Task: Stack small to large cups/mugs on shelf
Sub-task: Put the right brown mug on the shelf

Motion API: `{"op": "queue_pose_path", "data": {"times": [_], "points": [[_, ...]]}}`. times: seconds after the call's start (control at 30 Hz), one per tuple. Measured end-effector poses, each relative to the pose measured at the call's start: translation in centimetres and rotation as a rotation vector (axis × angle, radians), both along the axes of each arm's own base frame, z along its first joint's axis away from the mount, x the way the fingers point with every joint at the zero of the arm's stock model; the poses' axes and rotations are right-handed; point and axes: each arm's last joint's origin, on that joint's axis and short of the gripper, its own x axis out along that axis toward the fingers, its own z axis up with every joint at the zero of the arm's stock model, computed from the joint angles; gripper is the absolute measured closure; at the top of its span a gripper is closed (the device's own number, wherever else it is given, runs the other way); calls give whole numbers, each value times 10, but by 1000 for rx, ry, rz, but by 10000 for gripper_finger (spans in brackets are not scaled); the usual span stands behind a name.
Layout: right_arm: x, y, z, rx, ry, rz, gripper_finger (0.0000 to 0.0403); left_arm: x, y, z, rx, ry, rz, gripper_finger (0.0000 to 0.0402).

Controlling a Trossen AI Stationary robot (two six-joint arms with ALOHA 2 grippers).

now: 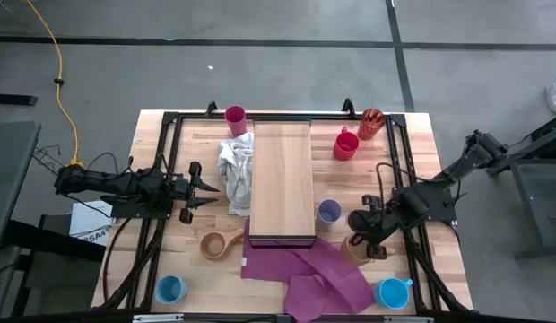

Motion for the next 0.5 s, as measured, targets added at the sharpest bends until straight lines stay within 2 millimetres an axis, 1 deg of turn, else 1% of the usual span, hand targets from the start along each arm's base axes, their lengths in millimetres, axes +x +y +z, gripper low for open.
{"op": "queue_pose_path", "data": {"times": [0.5], "points": [[-4,-8,68,20,-290,-76,403,0,0,0,0,0,0,291]]}}
